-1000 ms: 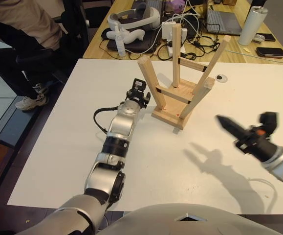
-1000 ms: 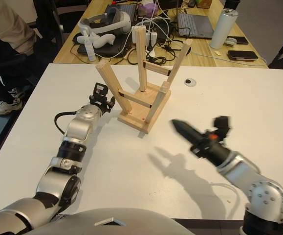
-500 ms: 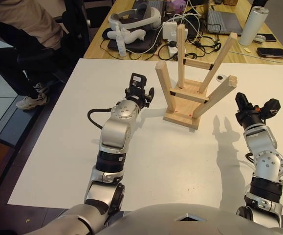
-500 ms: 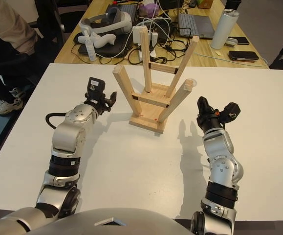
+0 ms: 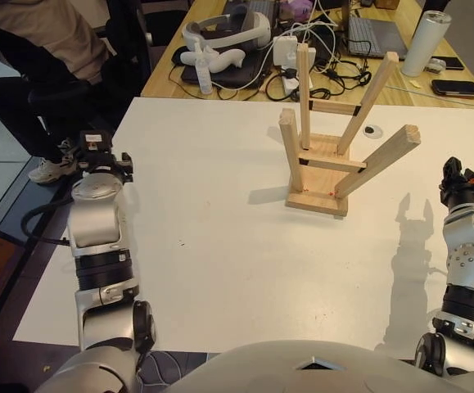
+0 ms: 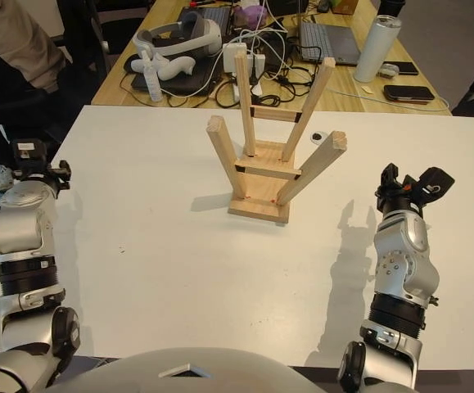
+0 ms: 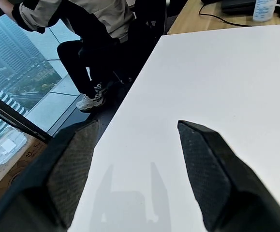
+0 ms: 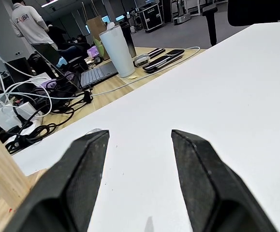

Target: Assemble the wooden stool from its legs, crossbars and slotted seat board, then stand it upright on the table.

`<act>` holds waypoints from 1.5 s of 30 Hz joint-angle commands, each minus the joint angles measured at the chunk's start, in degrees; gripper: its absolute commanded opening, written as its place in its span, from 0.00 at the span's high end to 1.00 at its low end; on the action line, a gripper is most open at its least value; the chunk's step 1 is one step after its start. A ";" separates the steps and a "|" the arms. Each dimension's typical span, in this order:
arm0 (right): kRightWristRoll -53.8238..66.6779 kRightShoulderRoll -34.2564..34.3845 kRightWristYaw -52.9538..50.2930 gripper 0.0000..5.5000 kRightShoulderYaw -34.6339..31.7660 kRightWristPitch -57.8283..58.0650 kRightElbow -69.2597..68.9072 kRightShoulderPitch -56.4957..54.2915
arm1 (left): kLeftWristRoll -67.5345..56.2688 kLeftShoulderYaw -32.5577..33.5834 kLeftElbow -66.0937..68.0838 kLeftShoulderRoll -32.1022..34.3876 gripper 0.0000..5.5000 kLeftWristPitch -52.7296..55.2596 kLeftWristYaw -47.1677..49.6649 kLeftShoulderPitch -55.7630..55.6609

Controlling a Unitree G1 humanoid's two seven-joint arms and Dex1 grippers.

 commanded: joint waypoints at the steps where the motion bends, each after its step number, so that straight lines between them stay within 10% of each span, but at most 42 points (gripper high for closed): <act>1: 1.42 2.37 4.35 0.56 8.17 5.73 -8.50 -1.48 | -2.08 -10.87 -9.19 -14.90 0.45 9.42 2.20 -2.69; 7: 17.39 6.71 10.10 0.56 20.86 23.66 -24.60 -4.02 | -11.65 -32.73 -15.32 -31.97 0.45 20.14 -7.17 -11.02; 15: 11.46 5.21 7.71 0.56 17.56 22.31 -21.80 -3.46 | -9.25 -30.59 -18.03 -19.91 0.45 21.70 -9.07 -7.82; 31: 6.09 5.88 15.66 0.56 22.71 16.27 -29.56 -2.68 | -6.50 -21.81 -12.92 -17.06 0.45 10.95 -4.85 -11.76; 39: 32.24 0.88 14.51 0.56 9.46 18.42 -29.33 -33.77 | -9.74 -9.10 -8.79 -19.75 0.45 1.79 -0.96 -19.17; 45: -19.32 -26.44 -2.57 0.56 8.45 -6.69 -0.36 -42.42 | -10.09 -7.08 -6.86 -19.57 0.45 -1.33 0.62 -19.53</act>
